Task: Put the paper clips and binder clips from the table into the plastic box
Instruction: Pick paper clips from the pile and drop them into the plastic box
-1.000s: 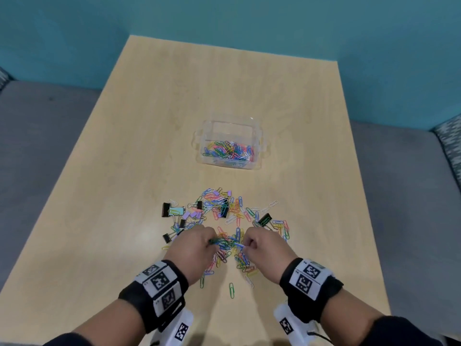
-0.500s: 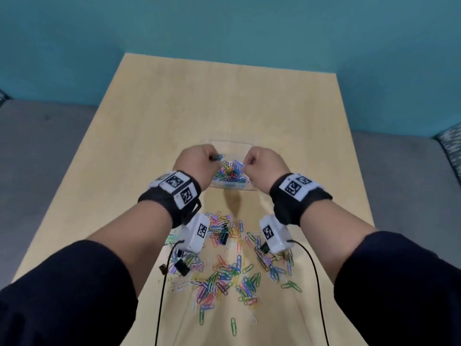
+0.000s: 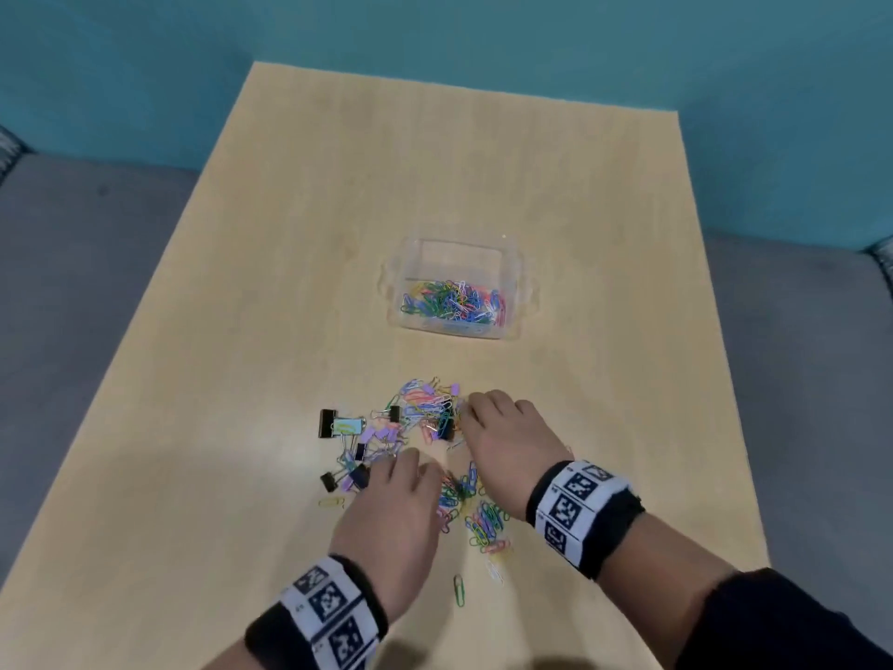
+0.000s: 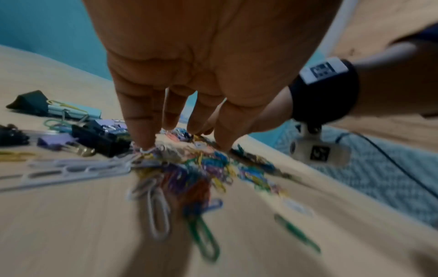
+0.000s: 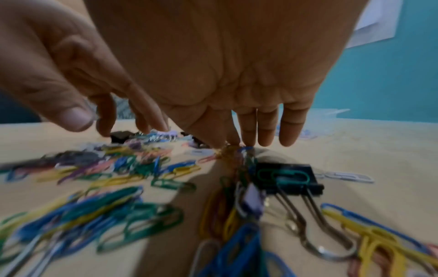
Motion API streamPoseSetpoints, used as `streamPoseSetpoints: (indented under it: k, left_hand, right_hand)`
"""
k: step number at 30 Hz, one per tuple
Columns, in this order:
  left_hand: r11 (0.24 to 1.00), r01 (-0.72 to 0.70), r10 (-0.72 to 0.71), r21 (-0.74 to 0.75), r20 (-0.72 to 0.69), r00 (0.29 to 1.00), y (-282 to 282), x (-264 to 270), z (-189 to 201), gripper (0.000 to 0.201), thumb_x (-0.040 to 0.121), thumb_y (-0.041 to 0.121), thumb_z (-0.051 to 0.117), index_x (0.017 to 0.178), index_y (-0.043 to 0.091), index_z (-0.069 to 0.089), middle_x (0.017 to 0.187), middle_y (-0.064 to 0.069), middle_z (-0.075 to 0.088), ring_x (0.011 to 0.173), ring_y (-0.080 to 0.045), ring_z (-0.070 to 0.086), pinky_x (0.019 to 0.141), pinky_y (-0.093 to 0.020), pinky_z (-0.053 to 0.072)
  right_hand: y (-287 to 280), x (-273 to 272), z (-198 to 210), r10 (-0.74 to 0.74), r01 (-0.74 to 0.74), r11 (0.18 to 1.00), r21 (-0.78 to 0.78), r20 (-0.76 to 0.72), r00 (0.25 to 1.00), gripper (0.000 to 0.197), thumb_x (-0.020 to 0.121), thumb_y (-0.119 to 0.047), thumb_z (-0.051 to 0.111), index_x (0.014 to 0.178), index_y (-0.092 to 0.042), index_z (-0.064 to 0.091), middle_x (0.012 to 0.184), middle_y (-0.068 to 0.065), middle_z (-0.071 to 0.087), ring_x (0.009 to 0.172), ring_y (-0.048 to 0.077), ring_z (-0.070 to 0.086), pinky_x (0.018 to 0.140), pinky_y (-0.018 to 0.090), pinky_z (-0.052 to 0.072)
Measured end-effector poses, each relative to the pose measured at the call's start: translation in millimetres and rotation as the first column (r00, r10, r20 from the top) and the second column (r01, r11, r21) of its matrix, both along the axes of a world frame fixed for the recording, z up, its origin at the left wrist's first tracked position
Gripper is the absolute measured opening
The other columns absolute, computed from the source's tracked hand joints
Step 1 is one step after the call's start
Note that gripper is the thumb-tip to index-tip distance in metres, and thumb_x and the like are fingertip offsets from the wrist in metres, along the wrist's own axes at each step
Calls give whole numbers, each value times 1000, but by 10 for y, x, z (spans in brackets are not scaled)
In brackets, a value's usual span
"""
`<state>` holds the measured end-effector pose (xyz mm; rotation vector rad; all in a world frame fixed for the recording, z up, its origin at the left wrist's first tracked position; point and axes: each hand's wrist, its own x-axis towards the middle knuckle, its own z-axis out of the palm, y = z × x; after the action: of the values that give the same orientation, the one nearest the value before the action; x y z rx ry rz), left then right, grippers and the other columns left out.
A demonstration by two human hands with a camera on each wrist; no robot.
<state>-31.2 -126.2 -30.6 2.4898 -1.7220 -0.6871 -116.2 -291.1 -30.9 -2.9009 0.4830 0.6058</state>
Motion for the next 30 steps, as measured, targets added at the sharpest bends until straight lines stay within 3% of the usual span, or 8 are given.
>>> streamPoseSetpoints:
  k: [4, 9, 12, 15, 18, 24, 27, 30]
  left_hand:
    - [996, 84, -83, -5, 103, 991, 119, -146, -121, 47, 72, 33, 68, 113, 10, 58, 113, -9, 56, 100, -31, 51, 72, -42, 53]
    - [986, 163, -160, -23, 81, 984, 316, -187, -109, 40, 69, 26, 70, 105, 15, 56, 108, -6, 55, 95, -28, 52, 69, -39, 53]
    - [997, 54, -53, -47, 19, 998, 506, -172, -94, 56, 63, 30, 76, 112, 18, 51, 109, -4, 51, 90, -26, 48, 67, -36, 53]
    - [997, -76, 75, -1, -67, 995, 642, -167, -118, 81, 63, 39, 77, 132, 23, 38, 115, 0, 45, 93, -21, 43, 74, -30, 51]
    - [995, -102, 101, 0, -95, 990, 563, -177, -185, 90, 69, 36, 74, 143, 26, 24, 121, 1, 38, 98, -23, 42, 81, -32, 48]
    - [987, -145, 136, -72, -114, 984, 82, -121, -272, 57, 82, 18, 62, 133, 25, 38, 120, -3, 37, 104, -23, 38, 88, -33, 43]
    - [986, -140, 132, -89, -97, 987, -58, -53, -314, 32, 80, 8, 60, 107, 22, 49, 104, 0, 39, 90, -19, 40, 74, -28, 40]
    - [994, -72, 68, -78, -50, 996, -102, 14, -327, 25, 76, 6, 61, 94, 19, 51, 97, -1, 39, 76, -15, 32, 64, -27, 31]
  right_hand:
    - [219, -145, 22, 69, -70, 994, -84, -8, 998, 48, 66, -12, 54, 114, -3, 53, 110, 15, 50, 101, 34, 44, 80, 45, 38]
    - [546, -521, 48, 96, -96, 995, -14, 6, 995, 52, 67, -14, 56, 118, -4, 53, 110, 13, 52, 99, 34, 48, 83, 46, 43]
    - [669, -772, 61, -75, 69, 991, 117, 47, 996, 58, 71, -15, 56, 129, -11, 46, 115, 6, 51, 98, 30, 51, 80, 41, 48]
    - [779, -978, 91, -326, 323, 909, 261, -33, 945, 64, 86, -27, 54, 143, -21, 25, 132, 2, 36, 112, 27, 43, 91, 34, 45]
    - [861, -968, 30, -402, 394, 865, 309, -43, 915, 81, 85, -38, 60, 147, -30, 8, 137, -1, 22, 120, 23, 34, 92, 31, 44]
    - [746, -476, -182, -415, 367, 883, 293, 121, 902, 47, 87, -23, 59, 129, -22, 38, 121, 5, 36, 106, 25, 42, 85, 38, 47]
    - [666, -345, -229, -408, 366, 890, 273, 119, 905, 29, 85, -8, 53, 112, -16, 47, 113, 8, 39, 98, 28, 44, 77, 41, 48]
    - [590, -337, -234, -351, 320, 912, 255, 86, 932, 36, 72, 5, 56, 103, -12, 48, 108, 10, 40, 93, 29, 44, 70, 39, 43]
